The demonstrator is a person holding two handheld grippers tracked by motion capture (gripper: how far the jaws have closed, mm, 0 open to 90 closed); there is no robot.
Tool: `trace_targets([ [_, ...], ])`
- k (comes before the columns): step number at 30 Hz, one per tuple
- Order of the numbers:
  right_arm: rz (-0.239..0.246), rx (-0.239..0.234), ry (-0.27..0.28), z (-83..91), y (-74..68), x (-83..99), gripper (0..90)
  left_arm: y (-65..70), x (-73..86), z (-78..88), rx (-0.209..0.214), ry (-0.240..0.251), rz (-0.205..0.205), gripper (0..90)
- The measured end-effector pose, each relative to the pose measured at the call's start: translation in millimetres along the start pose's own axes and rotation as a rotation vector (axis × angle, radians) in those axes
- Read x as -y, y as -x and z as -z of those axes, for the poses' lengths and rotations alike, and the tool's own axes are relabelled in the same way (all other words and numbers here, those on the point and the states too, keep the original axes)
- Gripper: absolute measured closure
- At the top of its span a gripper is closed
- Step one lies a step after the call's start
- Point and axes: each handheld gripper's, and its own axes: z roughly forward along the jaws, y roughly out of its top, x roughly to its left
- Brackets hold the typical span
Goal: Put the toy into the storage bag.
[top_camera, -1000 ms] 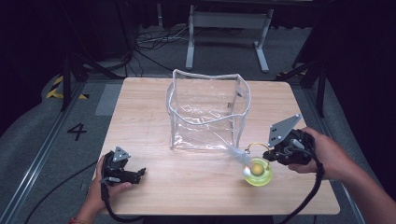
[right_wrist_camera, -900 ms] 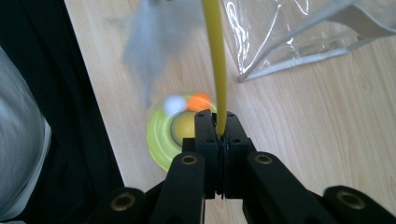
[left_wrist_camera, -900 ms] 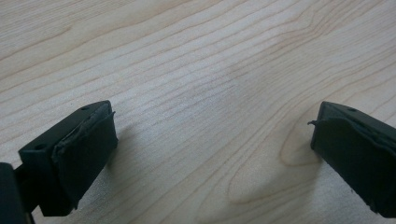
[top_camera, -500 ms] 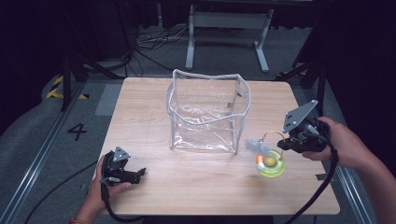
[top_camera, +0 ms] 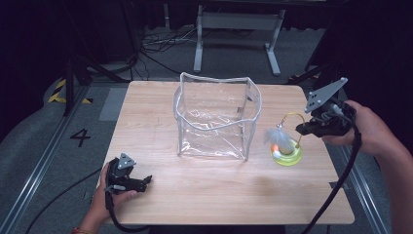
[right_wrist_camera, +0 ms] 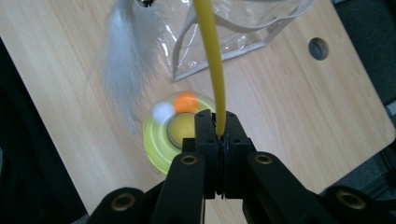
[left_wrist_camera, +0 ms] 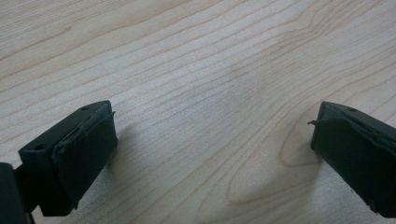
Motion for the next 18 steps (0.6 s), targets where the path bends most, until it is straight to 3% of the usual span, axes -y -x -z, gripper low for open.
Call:
trace_targets([
  [9, -0.016, 0.077, 0.003, 38.1, 25.0, -27.0, 88.2, 0.0, 0.0, -0.1, 0.0, 0.001, 0.0, 0.6],
  [18, -0.016, 0.098, 0.01, 55.0, 38.5, -47.9, 88.2, 0.0, 0.1, 0.1, -0.001, 0.001, -0.001, 0.7],
])
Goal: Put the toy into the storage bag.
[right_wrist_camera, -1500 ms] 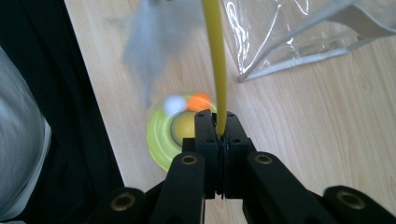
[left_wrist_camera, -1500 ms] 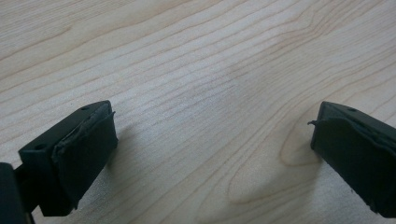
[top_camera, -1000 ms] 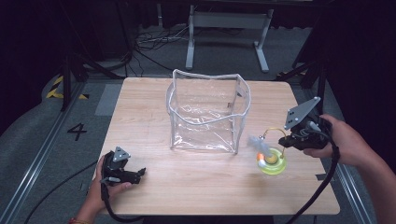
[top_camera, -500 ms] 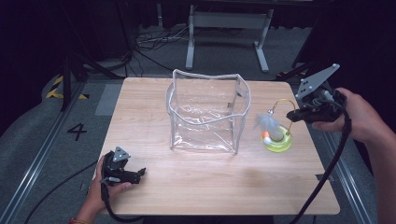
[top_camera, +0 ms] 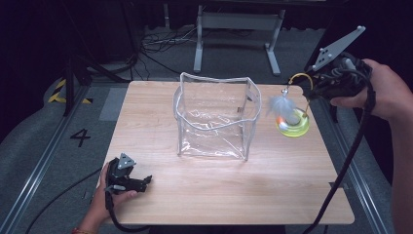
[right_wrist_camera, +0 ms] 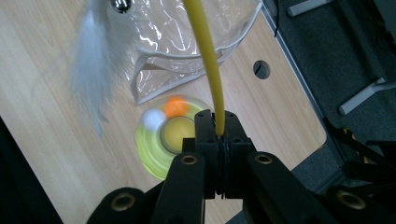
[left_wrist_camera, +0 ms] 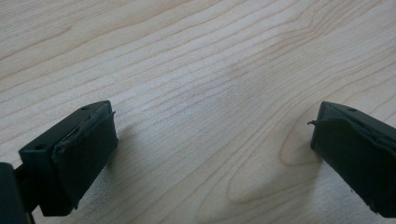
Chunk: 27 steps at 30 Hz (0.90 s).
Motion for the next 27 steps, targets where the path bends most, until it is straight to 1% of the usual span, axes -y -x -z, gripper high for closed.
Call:
trace_targets([
  [3, 0.005, 0.001, 0.014, 3.9, 3.6, -6.3, 88.2, 0.4, 0.3, -0.6, -0.007, 0.008, 0.002, 0.7],
  [4, 0.005, 0.001, 0.017, 4.6, 4.7, -8.9, 88.2, -0.1, 0.0, 0.1, 0.001, -0.001, 0.0, 0.7],
  [5, 0.006, 0.002, 0.016, 5.1, 5.5, -11.7, 88.2, 0.4, 0.3, -0.7, -0.007, 0.008, 0.002, 0.7],
  [7, 0.011, 0.009, 0.011, 6.1, 7.8, -21.5, 88.2, 0.0, 0.0, 0.0, 0.001, 0.0, 0.0, 0.7],
  [9, 0.011, 0.013, 0.013, 7.2, 8.7, -24.8, 88.2, 0.2, 0.2, -0.4, -0.004, 0.005, 0.001, 0.7],
  [10, 0.006, 0.012, 0.026, 9.6, 11.0, -30.1, 88.2, 0.3, 0.3, -0.7, -0.007, 0.009, 0.001, 0.6],
  [12, 0.005, 0.019, 0.026, 10.6, 12.1, -32.6, 88.2, 0.3, 0.1, -0.6, -0.002, 0.005, 0.003, 0.6],
  [13, -0.001, 0.02, 0.034, 11.4, 13.4, -34.8, 88.2, -0.1, 0.0, -0.7, -0.003, 0.006, -0.001, 0.6],
  [14, 0.003, 0.012, 0.038, 11.5, 14.6, -37.4, 88.2, -0.3, -0.1, -0.7, -0.002, 0.007, -0.003, 0.6],
  [18, -0.006, 0.003, 0.042, 8.2, 22.6, -45.5, 88.2, -0.4, -0.1, -0.6, -0.001, 0.005, -0.004, 0.5],
  [20, -0.007, -0.002, 0.046, 7.9, 24.0, -47.6, 88.2, -0.4, -0.1, -0.6, -0.001, 0.006, -0.004, 0.6],
  [21, -0.011, 0.004, 0.046, 6.7, 26.2, -52.9, 88.2, -0.4, -0.1, -0.5, -0.001, 0.005, -0.004, 0.5],
  [22, -0.011, 0.004, 0.046, 6.7, 26.2, -52.9, 88.2, -0.4, -0.1, -0.5, -0.001, 0.005, -0.004, 0.5],
  [23, -0.004, 0.002, 0.04, 4.1, 26.7, -58.3, 88.2, -0.4, -0.1, -0.6, -0.001, 0.005, -0.004, 0.5],
  [25, -0.004, 0.007, 0.036, 2.8, 27.2, -60.4, 88.2, -0.4, -0.1, -0.6, -0.001, 0.006, -0.004, 0.5],
  [27, -0.001, -0.003, 0.042, 0.3, 28.3, -63.9, 88.2, -0.4, -0.1, -0.6, -0.001, 0.005, -0.004, 0.5],
])
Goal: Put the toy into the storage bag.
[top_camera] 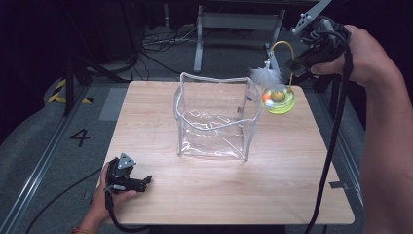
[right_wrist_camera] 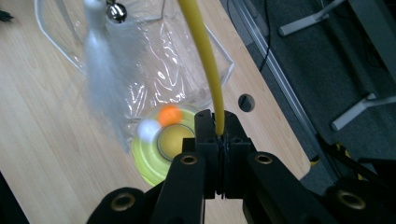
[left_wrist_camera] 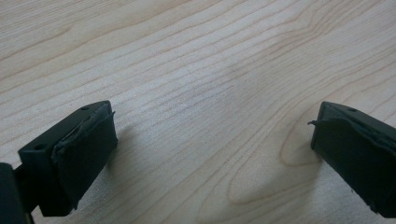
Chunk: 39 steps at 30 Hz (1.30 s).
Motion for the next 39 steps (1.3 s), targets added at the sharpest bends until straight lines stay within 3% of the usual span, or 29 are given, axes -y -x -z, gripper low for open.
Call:
trace_targets([
  [9, 0.008, 0.003, 0.039, -8.3, -1.7, -20.5, 88.2, 0.1, 0.0, 0.0, 0.0, 0.0, 0.002, 0.6],
  [20, 0.029, -0.016, 0.042, -28.3, -6.9, -44.7, 88.2, -0.1, 0.0, -0.1, 0.003, 0.001, 0.0, 0.6],
  [33, 0.046, -0.04, 0.045, -47.3, -14.2, -61.2, 88.2, -0.9, -0.6, 0.6, 0.015, -0.011, -0.004, 0.6],
  [39, 0.053, -0.056, 0.037, -63.8, -16.8, -65.4, 88.1, -0.9, -0.6, 0.6, 0.015, -0.011, -0.005, 0.6],
])
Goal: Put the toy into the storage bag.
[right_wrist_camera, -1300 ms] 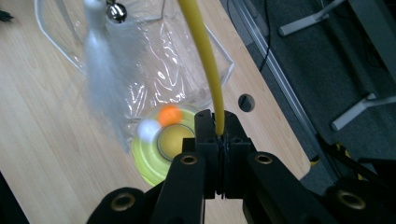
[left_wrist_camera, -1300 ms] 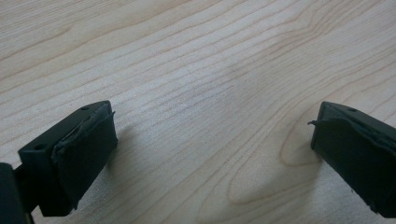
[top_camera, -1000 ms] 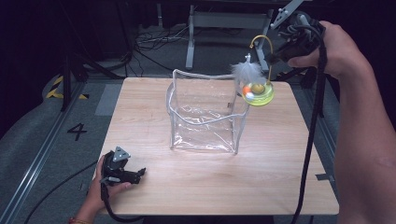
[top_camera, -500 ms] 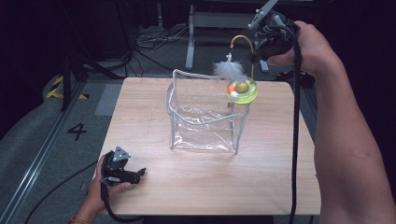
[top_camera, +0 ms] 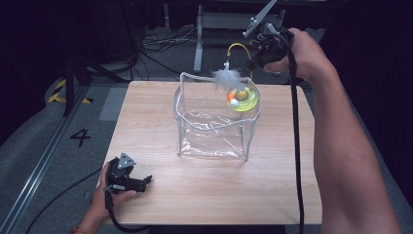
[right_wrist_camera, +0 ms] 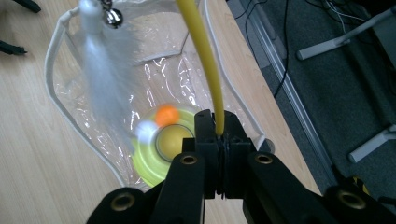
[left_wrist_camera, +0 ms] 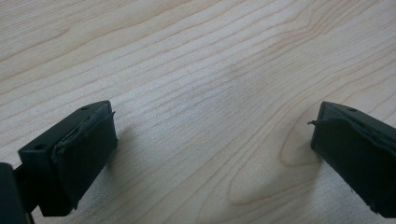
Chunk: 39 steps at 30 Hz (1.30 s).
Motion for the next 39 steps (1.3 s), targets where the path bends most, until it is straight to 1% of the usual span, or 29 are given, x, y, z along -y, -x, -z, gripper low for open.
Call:
trace_targets([
  [4, 0.002, -0.002, -0.012, -11.1, -0.7, -1.2, 88.1, -0.1, 0.0, 0.0, 0.0, 0.0, -0.001, 0.6],
  [6, 0.005, -0.001, -0.016, -13.6, -1.1, -1.2, 88.1, -0.1, 0.0, 0.0, 0.001, 0.0, -0.001, 0.6],
  [7, 0.004, -0.006, -0.013, -18.9, -2.0, -0.6, 88.1, -0.1, 0.0, 0.0, 0.001, 0.0, -0.001, 0.6],
  [9, 0.005, -0.01, -0.014, -21.3, -2.5, -0.2, 88.1, -0.1, 0.0, 0.0, 0.001, 0.0, -0.001, 0.6],
  [10, 0.011, -0.016, -0.019, -26.5, -3.1, 0.9, 88.1, -0.1, 0.0, 0.0, 0.001, 0.0, -0.001, 0.5],
  [12, 0.011, -0.02, -0.018, -28.5, -3.7, 1.5, 88.1, -0.1, 0.0, 0.0, 0.001, 0.0, -0.001, 0.6],
  [13, 0.01, -0.028, -0.016, -30.5, -4.3, 2.1, 88.1, 0.4, 0.3, -0.7, -0.007, 0.009, 0.001, 0.6],
  [15, 0.009, -0.042, -0.014, -38.1, -6.1, 5.0, 88.1, 0.3, 0.2, -0.6, -0.005, 0.007, 0.001, 0.6],
  [16, 0.007, -0.047, -0.027, -44.0, -7.9, 7.2, 88.1, 0.2, 0.2, -0.5, -0.005, 0.006, 0.0, 0.6],
  [18, 0.002, -0.058, -0.037, -49.9, -9.4, 9.4, 88.1, 0.3, 0.2, -0.5, -0.005, 0.006, 0.001, 0.6],
  [19, 0.002, -0.058, -0.037, -49.9, -9.4, 9.4, 88.1, 0.2, 0.2, -0.6, -0.005, 0.006, 0.001, 0.6],
  [20, 0.002, -0.068, -0.038, -56.6, -10.7, 12.9, 88.1, 0.1, 0.2, -0.5, -0.004, 0.006, -0.001, 0.5],
  [22, 0.002, -0.069, -0.045, -59.0, -11.2, 14.1, 88.1, 0.1, 0.2, -0.5, -0.004, 0.006, -0.001, 0.6],
  [24, 0.007, -0.083, -0.05, -69.1, -15.1, 19.4, 88.1, 0.1, 0.3, -0.6, -0.005, 0.007, -0.001, 0.6],
  [27, 0.015, -0.093, -0.063, -77.9, -18.7, 24.0, 88.1, 0.1, 0.3, -0.6, -0.004, 0.007, -0.001, 0.6],
  [29, 0.017, -0.096, -0.068, -80.7, -19.7, 25.5, 88.1, 0.1, 0.3, -0.6, -0.004, 0.007, -0.001, 0.5],
  [30, 0.018, -0.11, -0.07, -86.0, -22.1, 28.6, 88.1, 0.1, 0.3, -0.6, -0.004, 0.007, -0.001, 0.6],
  [33, 0.022, -0.112, -0.081, -90.2, -24.6, 30.7, 88.0, 0.1, 0.3, -0.6, -0.003, 0.007, -0.001, 0.5],
  [34, 0.024, -0.119, -0.085, -94.8, -26.9, 32.7, 88.1, 0.0, 0.2, -0.6, -0.003, 0.006, -0.002, 0.6],
  [36, 0.028, -0.12, -0.091, -96.5, -27.8, 33.5, 88.1, 0.1, 0.3, -0.6, -0.004, 0.007, -0.001, 0.5],
  [37, 0.03, -0.13, -0.096, -99.3, -29.2, 34.6, 88.1, 0.2, 0.3, -0.6, -0.004, 0.006, 0.0, 0.6],
  [39, 0.034, -0.133, -0.108, -105.1, -30.7, 36.9, 88.0, 0.3, 0.3, -0.7, -0.005, 0.008, 0.002, 0.6],
])
